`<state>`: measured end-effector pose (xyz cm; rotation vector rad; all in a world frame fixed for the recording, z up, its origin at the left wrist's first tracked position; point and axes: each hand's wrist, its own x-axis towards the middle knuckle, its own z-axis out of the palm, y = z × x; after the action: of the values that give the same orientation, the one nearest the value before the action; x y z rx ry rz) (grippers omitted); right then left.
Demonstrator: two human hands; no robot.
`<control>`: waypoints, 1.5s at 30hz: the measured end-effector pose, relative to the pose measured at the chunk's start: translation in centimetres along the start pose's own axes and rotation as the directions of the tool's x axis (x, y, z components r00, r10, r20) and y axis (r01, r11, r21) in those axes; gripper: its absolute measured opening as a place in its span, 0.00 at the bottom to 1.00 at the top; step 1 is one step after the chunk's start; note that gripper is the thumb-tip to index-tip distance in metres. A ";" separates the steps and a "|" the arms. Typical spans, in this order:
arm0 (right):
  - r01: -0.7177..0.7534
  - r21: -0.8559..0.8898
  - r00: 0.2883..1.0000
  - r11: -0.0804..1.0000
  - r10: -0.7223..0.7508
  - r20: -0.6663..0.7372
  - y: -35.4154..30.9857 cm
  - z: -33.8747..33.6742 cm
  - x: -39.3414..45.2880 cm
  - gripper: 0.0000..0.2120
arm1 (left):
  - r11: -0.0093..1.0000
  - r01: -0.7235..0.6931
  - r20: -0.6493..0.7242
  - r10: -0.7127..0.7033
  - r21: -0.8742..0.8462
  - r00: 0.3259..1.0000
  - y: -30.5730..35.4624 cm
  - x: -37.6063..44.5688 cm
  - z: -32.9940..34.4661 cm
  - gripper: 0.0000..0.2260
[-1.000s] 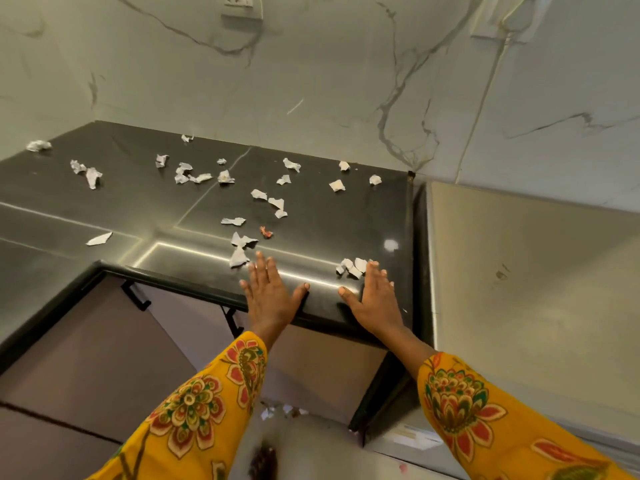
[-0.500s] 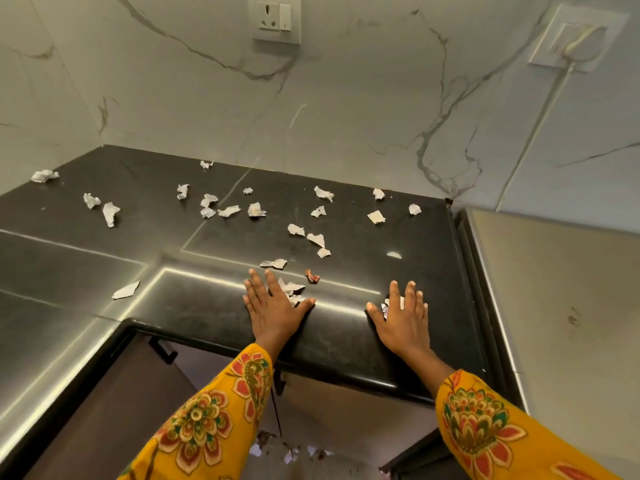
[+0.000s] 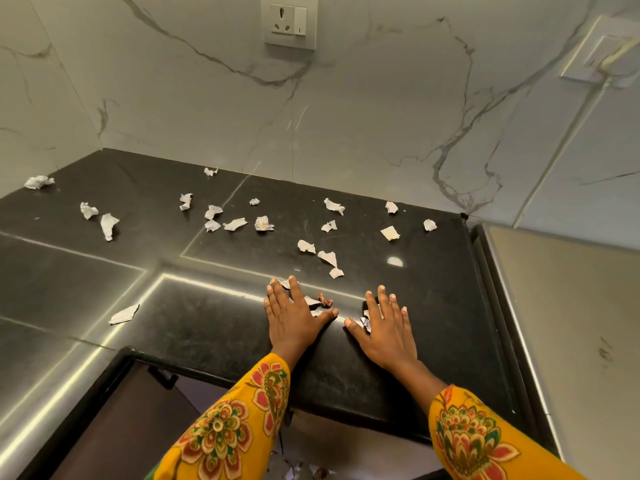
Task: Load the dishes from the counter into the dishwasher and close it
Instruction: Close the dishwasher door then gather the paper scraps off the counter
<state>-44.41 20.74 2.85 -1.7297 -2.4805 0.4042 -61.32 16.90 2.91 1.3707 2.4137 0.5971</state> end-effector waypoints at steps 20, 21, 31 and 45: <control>0.109 -0.032 0.994 0.994 -0.110 -0.027 2.1 -1.7 11.5 0.35 | 0.996 -0.085 0.014 0.085 -0.009 0.996 3.4 9.5 1.2 0.54; 0.103 -0.034 0.994 0.994 -0.105 -0.033 2.5 -1.9 12.1 0.35 | 0.996 -0.089 0.015 0.089 -0.007 0.996 3.6 10.0 1.3 0.54; -0.056 -0.038 0.991 0.998 0.051 -0.125 9.0 -4.1 17.6 0.39 | 0.992 -0.121 0.034 0.120 0.042 0.992 6.6 14.5 2.9 0.55; -0.112 -0.008 0.993 0.994 0.112 0.025 11.7 -5.7 26.2 0.49 | 0.985 -0.171 0.109 0.167 0.023 0.980 10.3 22.4 4.3 0.55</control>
<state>-41.77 49.87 3.24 -1.8844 -2.4111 0.4300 -62.95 41.83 3.01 1.5909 2.2481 0.5131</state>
